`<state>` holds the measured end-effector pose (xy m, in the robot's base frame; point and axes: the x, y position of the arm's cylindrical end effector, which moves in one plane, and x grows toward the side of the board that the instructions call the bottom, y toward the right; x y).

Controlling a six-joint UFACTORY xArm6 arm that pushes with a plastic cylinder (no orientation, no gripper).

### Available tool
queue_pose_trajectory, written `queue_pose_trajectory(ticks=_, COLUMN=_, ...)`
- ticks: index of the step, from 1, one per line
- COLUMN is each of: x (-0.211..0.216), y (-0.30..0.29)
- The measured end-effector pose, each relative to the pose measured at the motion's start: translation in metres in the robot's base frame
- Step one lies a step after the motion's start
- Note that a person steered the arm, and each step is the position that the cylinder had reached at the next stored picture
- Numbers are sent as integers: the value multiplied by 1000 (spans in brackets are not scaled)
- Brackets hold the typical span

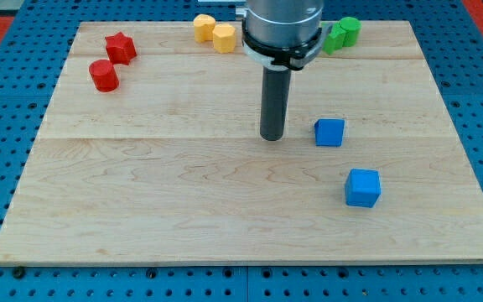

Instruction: Move the blue cube to the blue triangle

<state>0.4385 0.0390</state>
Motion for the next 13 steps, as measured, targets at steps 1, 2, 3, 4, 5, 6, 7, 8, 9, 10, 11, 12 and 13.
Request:
queue_pose_trajectory(ticks=1, x=2, y=77)
queue_pose_trajectory(ticks=2, x=2, y=130)
queue_pose_trajectory(ticks=3, x=26, y=146)
queue_pose_trajectory(ticks=4, x=67, y=151)
queue_pose_trajectory(ticks=5, x=126, y=125)
queue_pose_trajectory(ticks=6, x=101, y=87)
queue_pose_trajectory(ticks=7, x=53, y=61)
queue_pose_trajectory(ticks=8, x=58, y=40)
queue_pose_trajectory(ticks=9, x=23, y=-3)
queue_pose_trajectory(ticks=10, x=25, y=55)
queue_pose_trajectory(ticks=11, x=27, y=73)
queue_pose_trajectory(ticks=12, x=12, y=82)
queue_pose_trajectory(ticks=13, x=15, y=79)
